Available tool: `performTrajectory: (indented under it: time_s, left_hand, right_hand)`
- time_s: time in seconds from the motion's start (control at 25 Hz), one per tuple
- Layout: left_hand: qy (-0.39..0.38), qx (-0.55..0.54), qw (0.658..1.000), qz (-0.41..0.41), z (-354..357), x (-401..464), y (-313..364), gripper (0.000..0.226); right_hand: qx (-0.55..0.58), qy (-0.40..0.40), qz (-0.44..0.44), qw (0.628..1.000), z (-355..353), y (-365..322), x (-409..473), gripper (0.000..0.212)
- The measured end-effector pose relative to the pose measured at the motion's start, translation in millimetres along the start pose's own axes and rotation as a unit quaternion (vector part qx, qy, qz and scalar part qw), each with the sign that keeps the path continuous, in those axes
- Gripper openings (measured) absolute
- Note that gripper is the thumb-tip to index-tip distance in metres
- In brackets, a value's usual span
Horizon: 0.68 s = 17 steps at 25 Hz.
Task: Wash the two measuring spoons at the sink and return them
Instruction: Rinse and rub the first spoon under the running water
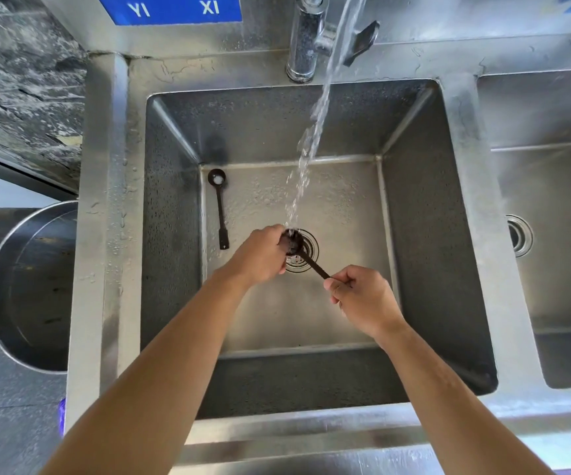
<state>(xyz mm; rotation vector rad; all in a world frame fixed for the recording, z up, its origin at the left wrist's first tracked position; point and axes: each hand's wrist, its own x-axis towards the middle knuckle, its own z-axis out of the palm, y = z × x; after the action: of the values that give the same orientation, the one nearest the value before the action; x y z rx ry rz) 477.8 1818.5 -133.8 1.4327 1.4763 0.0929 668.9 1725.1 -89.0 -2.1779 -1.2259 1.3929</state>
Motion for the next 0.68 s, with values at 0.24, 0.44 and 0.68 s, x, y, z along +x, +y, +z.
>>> performTrajectory:
  time_s: [0.24, 0.44, 0.68]
  left_hand:
    - [-0.065, -0.154, 0.984, -0.061, -2, -3, 6, 0.021]
    - [0.117, -0.583, 0.783, -0.18, 43, -5, 23, 0.019]
    - [0.057, -0.721, 0.652, -0.227, 53, 3, 39, 0.056]
  right_hand:
    - [-0.011, 0.023, -0.011, 1.0, 9, -1, -7, 0.02]
    - [0.165, -0.034, 0.047, 0.985, 19, -10, -5, 0.005]
    - [0.228, -0.047, 0.06, 0.971, 22, -13, 3, 0.012]
